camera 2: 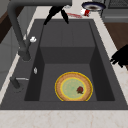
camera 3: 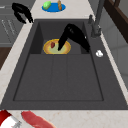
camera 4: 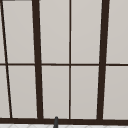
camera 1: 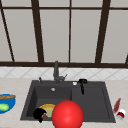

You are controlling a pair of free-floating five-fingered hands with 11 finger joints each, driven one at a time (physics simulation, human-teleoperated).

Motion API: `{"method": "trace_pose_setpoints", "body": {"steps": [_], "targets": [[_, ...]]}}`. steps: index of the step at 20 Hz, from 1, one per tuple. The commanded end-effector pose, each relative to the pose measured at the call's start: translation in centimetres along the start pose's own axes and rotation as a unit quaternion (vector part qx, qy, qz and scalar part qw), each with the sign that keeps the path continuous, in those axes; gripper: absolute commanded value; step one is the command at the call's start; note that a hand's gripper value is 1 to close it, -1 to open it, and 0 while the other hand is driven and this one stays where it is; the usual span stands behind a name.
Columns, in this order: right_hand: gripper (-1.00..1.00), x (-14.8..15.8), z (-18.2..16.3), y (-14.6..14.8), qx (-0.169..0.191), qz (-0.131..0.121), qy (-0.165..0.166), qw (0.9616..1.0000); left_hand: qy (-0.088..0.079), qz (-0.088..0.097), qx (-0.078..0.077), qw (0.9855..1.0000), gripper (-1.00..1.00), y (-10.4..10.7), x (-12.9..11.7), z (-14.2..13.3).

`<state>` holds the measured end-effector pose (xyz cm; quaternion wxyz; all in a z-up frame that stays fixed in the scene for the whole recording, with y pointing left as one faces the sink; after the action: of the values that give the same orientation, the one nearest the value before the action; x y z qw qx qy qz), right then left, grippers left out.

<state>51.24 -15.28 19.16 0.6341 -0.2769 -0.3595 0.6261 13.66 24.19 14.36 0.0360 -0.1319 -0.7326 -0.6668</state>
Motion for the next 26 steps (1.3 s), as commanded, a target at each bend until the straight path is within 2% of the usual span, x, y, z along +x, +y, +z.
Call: {"method": "trace_pose_setpoints", "body": {"steps": [1, 2, 8, 21, 26], "targets": [[-1.0, 0.0, 0.0, 0.0, -0.001, 0.0, 0.0, 1.0, 0.0, 0.0, 0.0, 1.0, 0.0, 0.0, 0.0, 0.0], [-1.0, -0.1, 0.0, 0.0, -0.008, 0.003, 0.001, 1.0, 0.0, 0.0, 0.0, 1.0, 0.0, 0.0, 0.0, 0.0], [-1.0, -1.7, 3.6, -0.7, 0.0, 0.014, 0.02, 0.9997, 0.0, 0.0, 0.0, 1.0, 0.0, 0.0, 0.0, 0.0], [-1.0, -7.3, 13.4, 0.3, -0.01, 0.0, 0.006, 0.9999, 0.0, 0.0, 0.0, 1.0, 0.0, 0.0, 0.0, 0.0], [-1.0, -8.9, 16.1, 0.9, -0.014, -0.008, 0.023, 0.9996, 0.0, 0.0, 0.0, 1.0, 0.0, 0.0, 0.0, 0.0]]}}
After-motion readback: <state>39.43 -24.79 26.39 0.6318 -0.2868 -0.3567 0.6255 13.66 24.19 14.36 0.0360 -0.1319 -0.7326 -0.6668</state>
